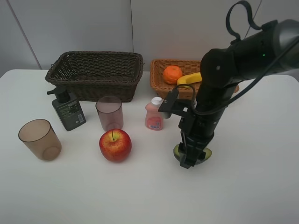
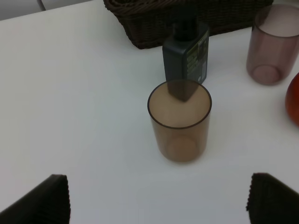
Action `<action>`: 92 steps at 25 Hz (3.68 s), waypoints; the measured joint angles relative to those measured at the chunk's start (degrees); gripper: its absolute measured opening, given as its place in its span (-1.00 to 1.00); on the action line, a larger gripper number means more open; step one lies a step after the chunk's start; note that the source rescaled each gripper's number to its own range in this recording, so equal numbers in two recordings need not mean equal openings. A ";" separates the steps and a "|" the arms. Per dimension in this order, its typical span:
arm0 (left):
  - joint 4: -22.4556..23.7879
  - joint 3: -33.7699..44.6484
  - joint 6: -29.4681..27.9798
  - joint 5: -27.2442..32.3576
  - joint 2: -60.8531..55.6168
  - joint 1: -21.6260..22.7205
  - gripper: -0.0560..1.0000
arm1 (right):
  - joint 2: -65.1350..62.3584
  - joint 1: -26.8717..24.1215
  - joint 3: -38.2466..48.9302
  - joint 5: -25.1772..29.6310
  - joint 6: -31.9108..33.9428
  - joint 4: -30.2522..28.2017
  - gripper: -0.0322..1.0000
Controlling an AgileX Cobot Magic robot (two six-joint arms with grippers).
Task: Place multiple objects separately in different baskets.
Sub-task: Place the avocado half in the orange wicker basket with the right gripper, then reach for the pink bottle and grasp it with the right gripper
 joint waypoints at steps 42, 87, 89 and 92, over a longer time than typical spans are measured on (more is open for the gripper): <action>0.00 0.00 0.00 0.00 0.00 0.00 1.00 | 8.72 -23.38 -24.69 -22.03 -0.05 -12.54 -0.05; 0.00 0.00 0.00 0.00 0.00 0.00 1.00 | 9.84 -23.38 -24.69 -24.67 -0.05 -11.78 1.00; 0.00 0.00 0.00 0.00 0.00 0.00 1.00 | 9.84 -23.38 -24.69 -24.67 -0.05 -11.78 1.00; 0.00 0.00 0.00 0.00 0.00 0.00 1.00 | 9.84 -23.38 -24.69 -24.67 -0.05 -11.78 1.00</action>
